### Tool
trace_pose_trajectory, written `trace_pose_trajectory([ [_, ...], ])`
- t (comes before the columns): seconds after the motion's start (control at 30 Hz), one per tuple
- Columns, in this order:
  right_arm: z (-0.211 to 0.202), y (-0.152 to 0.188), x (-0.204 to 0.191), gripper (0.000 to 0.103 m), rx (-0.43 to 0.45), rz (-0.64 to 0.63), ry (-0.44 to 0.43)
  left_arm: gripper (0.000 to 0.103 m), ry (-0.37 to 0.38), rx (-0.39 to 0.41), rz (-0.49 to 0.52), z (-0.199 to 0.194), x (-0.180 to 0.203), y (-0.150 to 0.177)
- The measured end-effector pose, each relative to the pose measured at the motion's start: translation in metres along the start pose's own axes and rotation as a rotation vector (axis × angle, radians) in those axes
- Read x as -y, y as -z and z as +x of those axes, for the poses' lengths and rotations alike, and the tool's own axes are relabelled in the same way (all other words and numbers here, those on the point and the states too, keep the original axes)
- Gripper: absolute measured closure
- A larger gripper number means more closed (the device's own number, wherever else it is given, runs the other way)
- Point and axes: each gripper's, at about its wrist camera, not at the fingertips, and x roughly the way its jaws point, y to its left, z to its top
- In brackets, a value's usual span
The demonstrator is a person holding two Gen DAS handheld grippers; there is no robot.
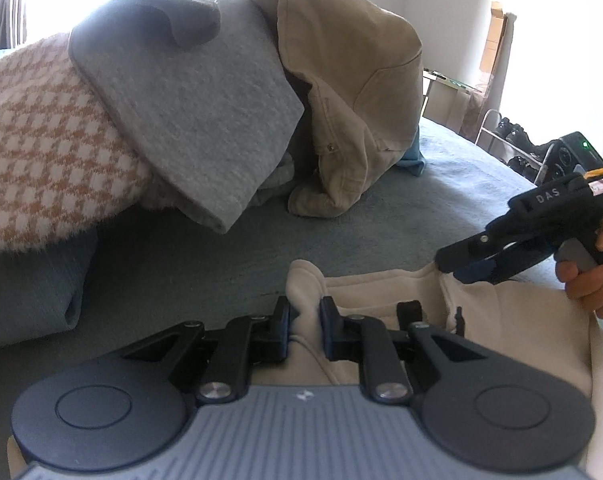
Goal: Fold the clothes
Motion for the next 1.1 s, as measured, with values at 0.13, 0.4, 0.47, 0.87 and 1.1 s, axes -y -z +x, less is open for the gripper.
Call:
trace_pose_trajectory([
  [0.13, 0.005, 0.003, -0.016, 0.084, -0.006, -0.080, 0.068, 0.086, -0.007, 0.007, 0.000, -0.003, 0.002, -0.001],
  [0.4, -0.015, 0.020, -0.043, 0.095, 0.072, -0.184, 0.126, 0.087, -0.026, 0.058, 0.016, -0.025, 0.013, -0.007],
  [0.47, -0.024, 0.026, -0.055, 0.096, 0.095, -0.209, 0.124, 0.087, -0.026, 0.078, 0.024, -0.036, 0.017, -0.010],
  [0.87, -0.068, 0.084, -0.125, 0.097, 0.154, -0.331, 0.146, 0.088, -0.025, 0.170, 0.120, -0.123, 0.060, -0.001],
  [1.1, -0.090, 0.134, -0.155, 0.097, 0.167, -0.373, 0.138, 0.088, -0.024, 0.210, 0.161, -0.173, 0.084, 0.022],
])
